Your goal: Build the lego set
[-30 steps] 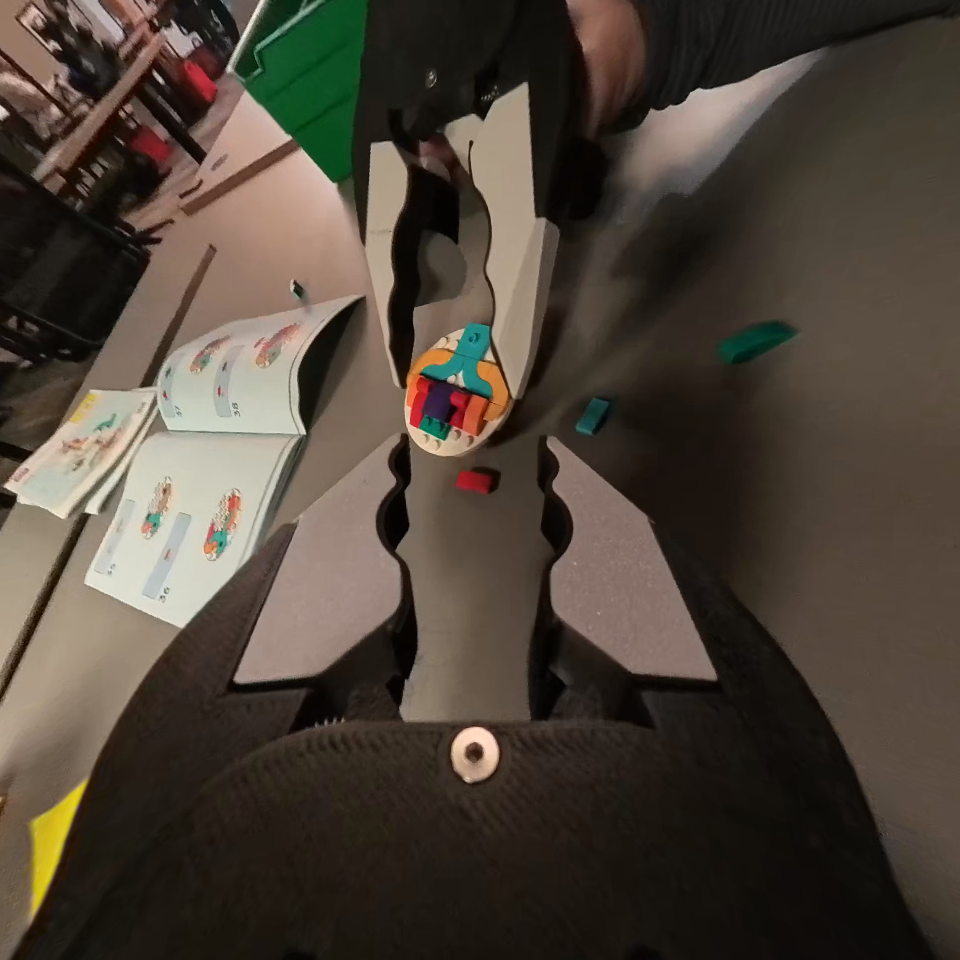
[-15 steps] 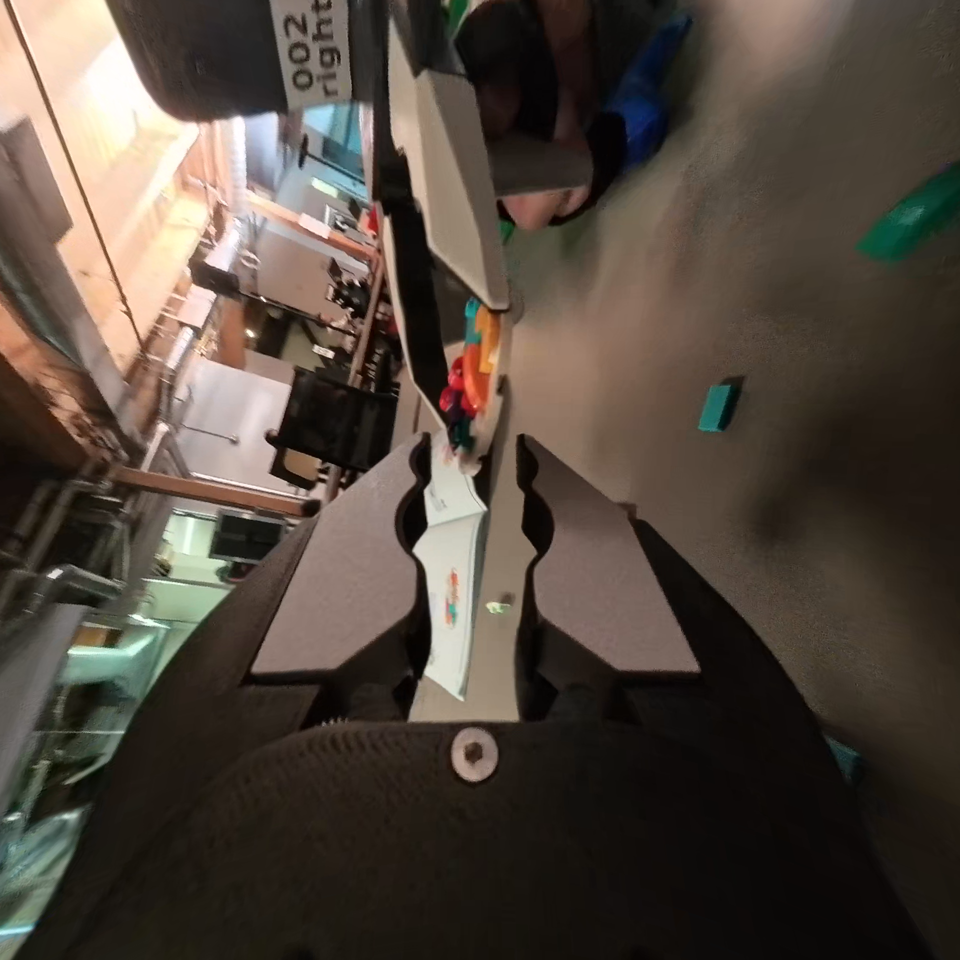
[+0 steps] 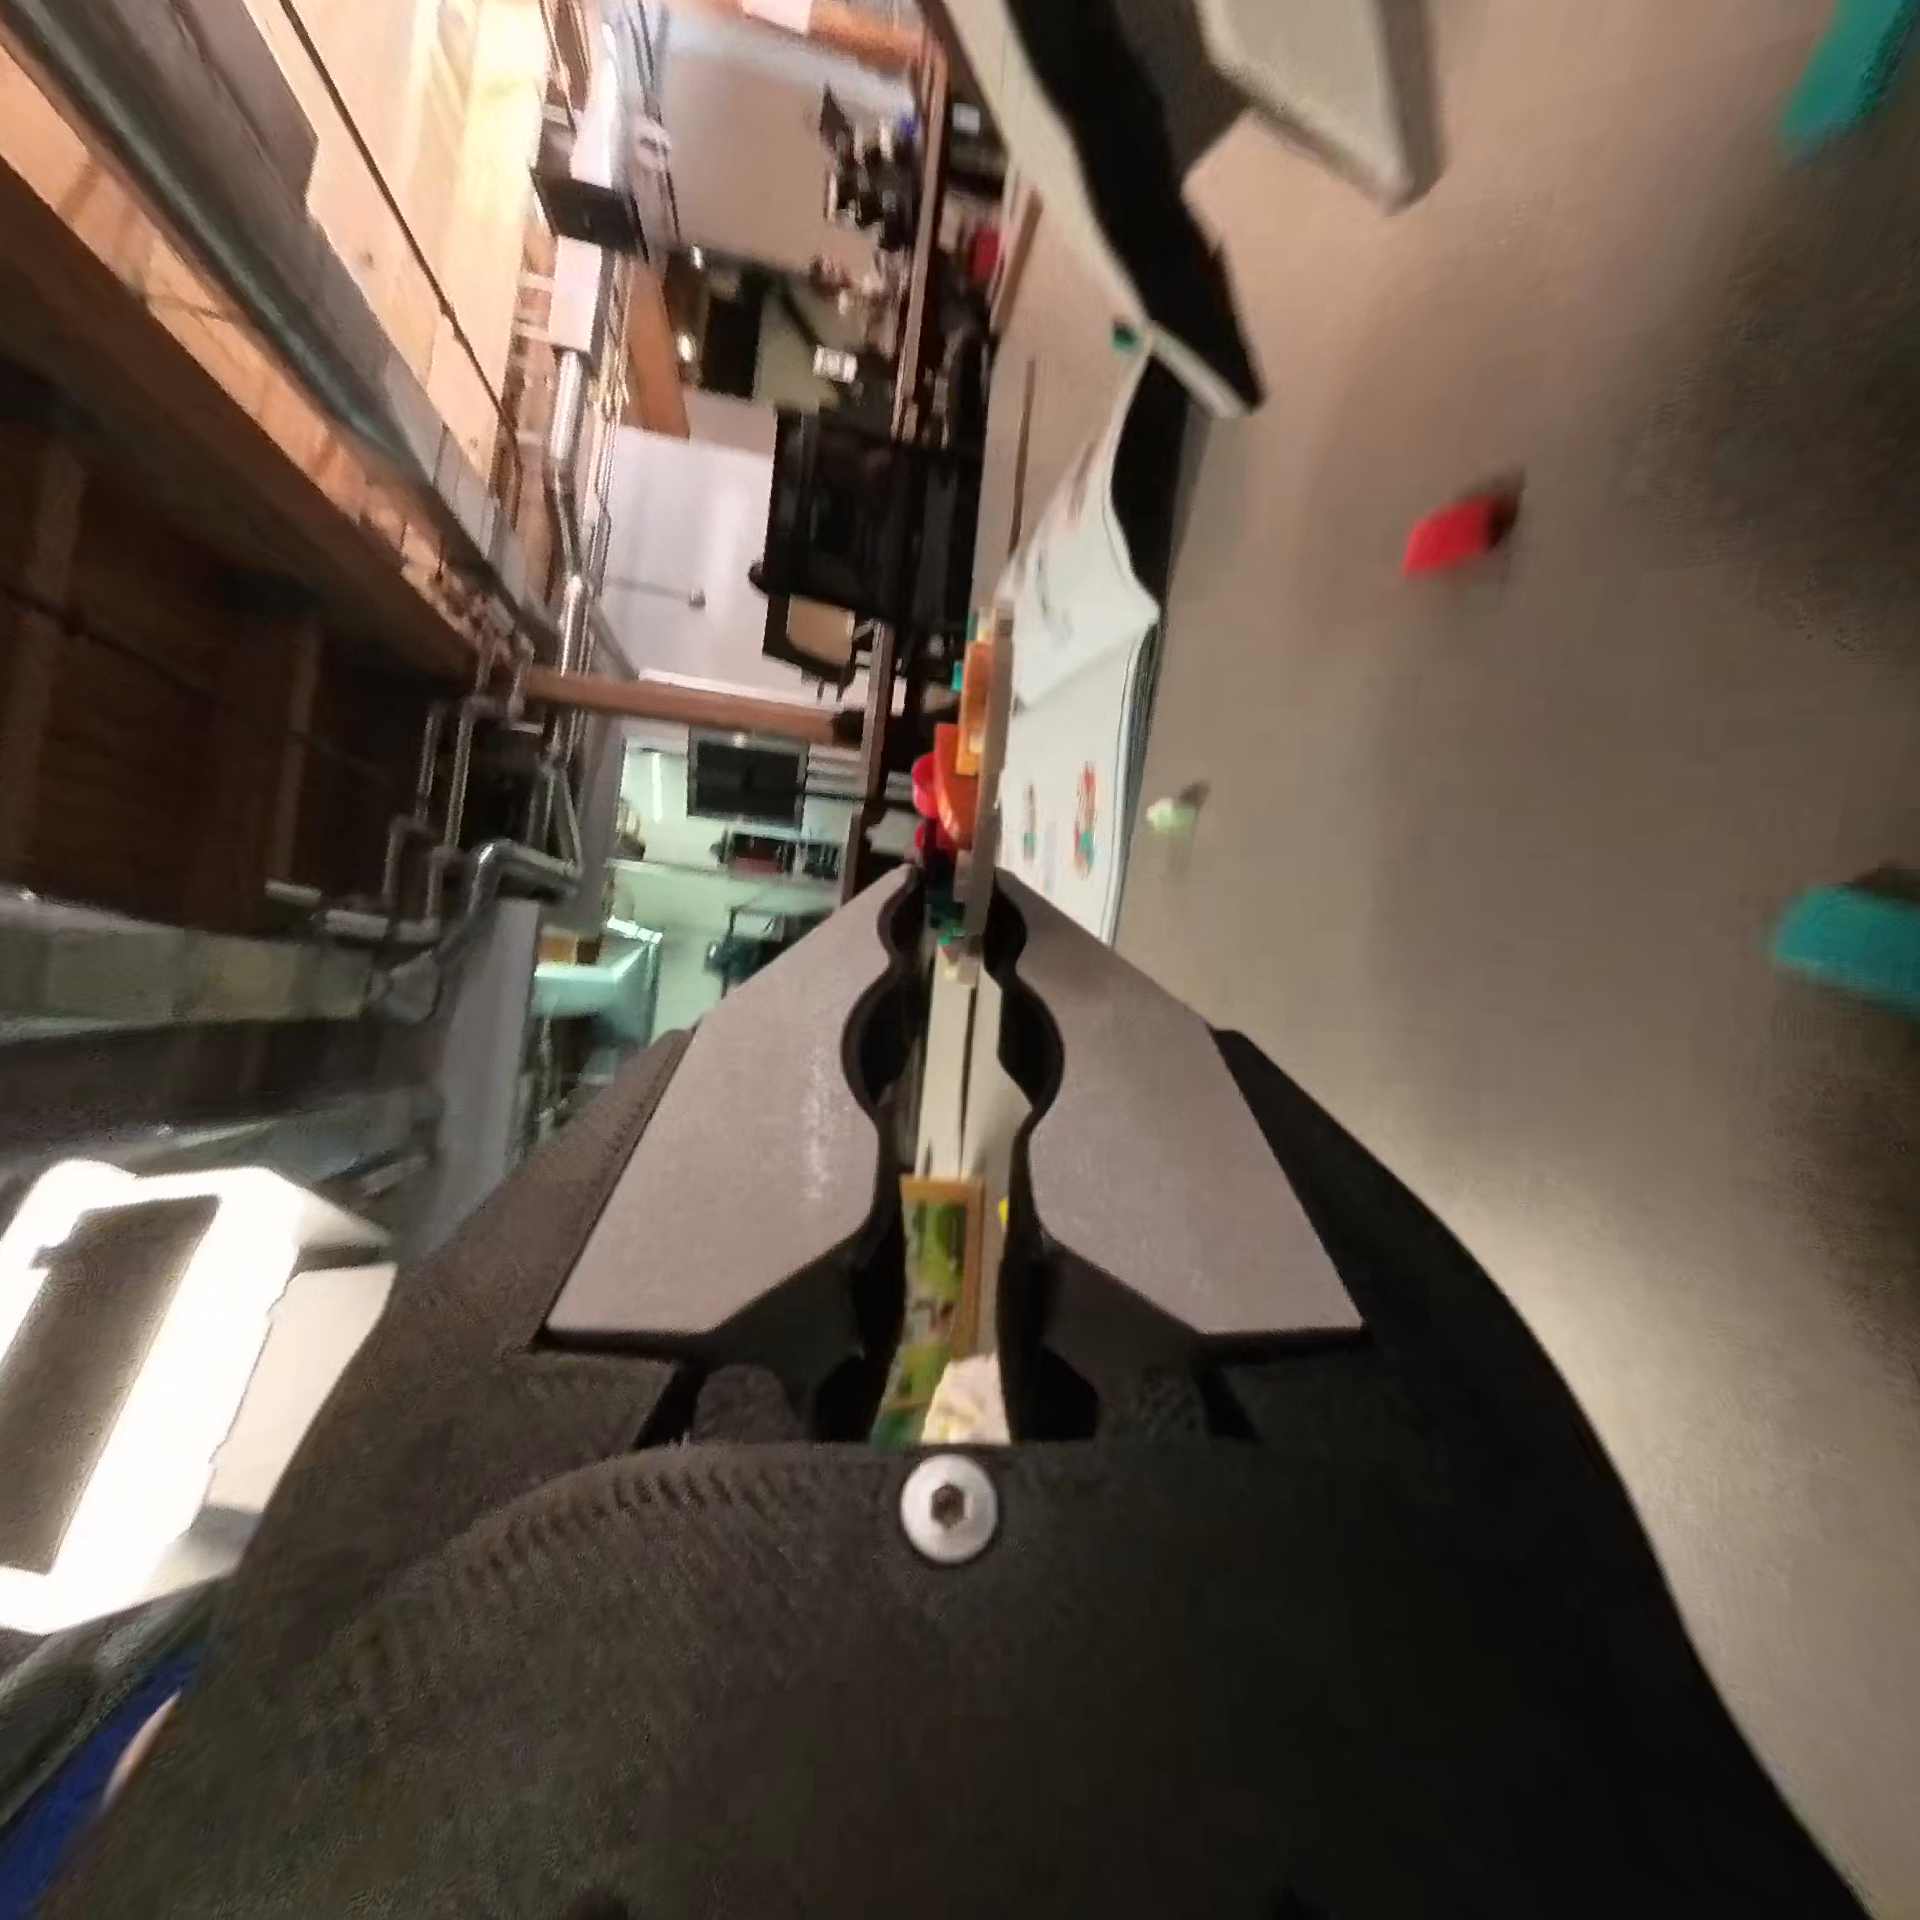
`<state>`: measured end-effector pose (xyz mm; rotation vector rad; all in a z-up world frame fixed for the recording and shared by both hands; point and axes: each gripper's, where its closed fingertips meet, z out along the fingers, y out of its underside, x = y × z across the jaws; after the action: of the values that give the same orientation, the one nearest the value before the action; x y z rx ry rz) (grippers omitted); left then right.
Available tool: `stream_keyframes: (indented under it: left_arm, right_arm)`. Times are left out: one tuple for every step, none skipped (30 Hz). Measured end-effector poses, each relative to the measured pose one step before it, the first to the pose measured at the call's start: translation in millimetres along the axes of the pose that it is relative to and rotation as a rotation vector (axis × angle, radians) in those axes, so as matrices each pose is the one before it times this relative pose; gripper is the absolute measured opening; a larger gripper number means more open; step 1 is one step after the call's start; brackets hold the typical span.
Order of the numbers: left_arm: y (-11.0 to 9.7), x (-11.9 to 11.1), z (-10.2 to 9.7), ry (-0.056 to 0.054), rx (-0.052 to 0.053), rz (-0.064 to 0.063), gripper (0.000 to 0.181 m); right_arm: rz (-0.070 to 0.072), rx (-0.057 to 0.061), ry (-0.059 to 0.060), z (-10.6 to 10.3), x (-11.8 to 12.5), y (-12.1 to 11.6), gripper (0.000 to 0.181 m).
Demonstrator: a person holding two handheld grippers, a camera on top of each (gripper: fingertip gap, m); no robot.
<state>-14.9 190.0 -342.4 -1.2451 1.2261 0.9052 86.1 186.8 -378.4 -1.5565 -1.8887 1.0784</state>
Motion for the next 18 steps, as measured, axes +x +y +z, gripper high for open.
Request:
stream_keyframes:
  left_arm:
    - [5.41, 2.37, -0.91, 0.0025, -0.0311, 0.0153, 0.008]
    - [1.76, 3.05, -1.06, 0.0095, -0.0122, 0.0018, 0.008]
    - [-0.07, 0.88, -0.80, -0.0023, -0.0061, -0.0026, 0.009]
    - [0.09, 2.01, 0.45, 0.0118, -0.0127, 0.0023, 0.009]
    - [1.57, 2.00, 1.72, 0.0176, -0.0246, -0.0043, 0.009]
    - [1.49, 1.64, 1.98, 0.0158, -0.0216, -0.0104, 0.009]
    - [-0.33, 0.54, 1.15, 0.0074, -0.0022, -0.0121, 0.009]
    - [-1.37, 0.69, 0.33, 0.0101, 0.0052, -0.0160, 0.009]
    - [-1.29, 0.07, 0.13, 0.0055, 0.0037, -0.0157, 0.009]
    - [-1.17, -0.52, -0.23, 0.0007, 0.0027, -0.0084, 0.009]
    - [-1.35, -0.48, -0.27, -0.0005, 0.0032, -0.0032, 0.009]
    - [-2.11, -0.12, -0.44, 0.0018, 0.0063, -0.0031, 0.009]
    - [-2.44, -0.49, -0.83, -0.0008, 0.0095, -0.0031, 0.009]
    - [-2.40, -0.96, -1.13, -0.0049, 0.0101, 0.0003, 0.009]
    - [-1.81, -1.33, -1.25, -0.0067, 0.0083, 0.0036, 0.009]
    - [-1.07, -0.78, -1.07, -0.0029, 0.0053, 0.0025, 0.009]
    - [-0.46, 0.27, -0.59, 0.0009, 0.0043, 0.0011, 0.009]
    - [-1.08, -0.24, -0.95, -0.0048, 0.0121, 0.0020, 0.009]
  right_arm:
    - [-0.0095, -0.0119, 0.0176, 4.12, 0.26, 0.45, 0.042]
    - [-0.0027, 0.0104, 0.0391, 3.02, 3.16, -3.94, 0.042]
    - [0.0000, 0.0261, 0.0549, 2.32, 4.35, -7.62, 0.044]
    - [-0.0347, 0.0442, 0.0707, 1.35, 3.58, -11.94, 0.053]
    - [-0.0879, 0.0586, 0.0787, -0.56, 0.71, -15.06, 0.055]
    - [-0.1138, 0.0426, 0.0473, -0.42, -4.91, -13.81, 0.052]
    - [-0.1189, 0.0107, 0.0345, 1.36, -5.84, -9.64, 0.049]
    - [-0.1242, -0.0181, 0.0430, 2.80, -3.14, -4.86, 0.045]
    - [-0.1280, -0.0251, 0.0464, 3.29, -1.81, -2.35, 0.040]
    - [-0.1150, -0.0183, 0.0338, 3.67, -2.71, -2.04, 0.035]
    - [-0.0899, -0.0058, 0.0226, 3.43, -3.24, -2.92, 0.030]
    - [-0.0709, -0.0002, 0.0264, 2.83, -1.33, -3.06, 0.026]
    - [-0.0590, -0.0136, 0.0310, 2.22, 0.74, -0.36, 0.020]
    - [-0.0503, -0.0312, 0.0287, 2.08, 1.80, 3.29, 0.017]
    - [-0.0386, -0.0330, 0.0193, 1.56, 1.31, 4.70, 0.014]
    - [-0.0251, -0.0139, 0.0124, 0.37, 0.83, 3.02, 0.010]
    - [-0.0101, 0.0063, 0.0043, -0.77, 0.30, 0.65, 0.009]
    - [0.0041, 0.0046, 0.0001, -1.32, 0.69, 1.27, 0.009]
